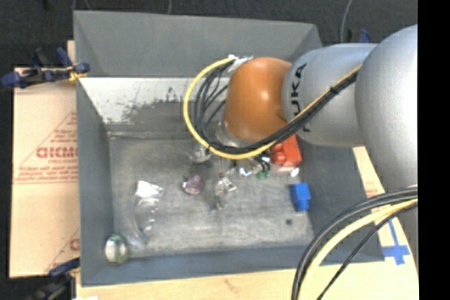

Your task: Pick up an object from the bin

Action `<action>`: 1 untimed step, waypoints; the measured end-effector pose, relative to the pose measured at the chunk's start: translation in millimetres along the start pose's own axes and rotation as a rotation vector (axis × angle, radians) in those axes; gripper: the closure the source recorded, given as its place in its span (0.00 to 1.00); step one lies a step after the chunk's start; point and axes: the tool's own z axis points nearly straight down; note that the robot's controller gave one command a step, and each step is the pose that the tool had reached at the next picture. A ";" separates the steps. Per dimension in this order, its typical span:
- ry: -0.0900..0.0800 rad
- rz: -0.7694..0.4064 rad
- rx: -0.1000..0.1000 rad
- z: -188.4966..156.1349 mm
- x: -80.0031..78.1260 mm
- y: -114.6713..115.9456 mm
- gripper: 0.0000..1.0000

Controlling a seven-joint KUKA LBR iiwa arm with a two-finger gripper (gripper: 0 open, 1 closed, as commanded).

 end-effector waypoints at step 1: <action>-0.001 -0.019 0.002 -2.3 -1.7 -19.9 0.00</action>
Offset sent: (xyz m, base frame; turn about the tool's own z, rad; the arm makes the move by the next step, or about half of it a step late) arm 0.0075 -0.0150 0.0013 -0.0234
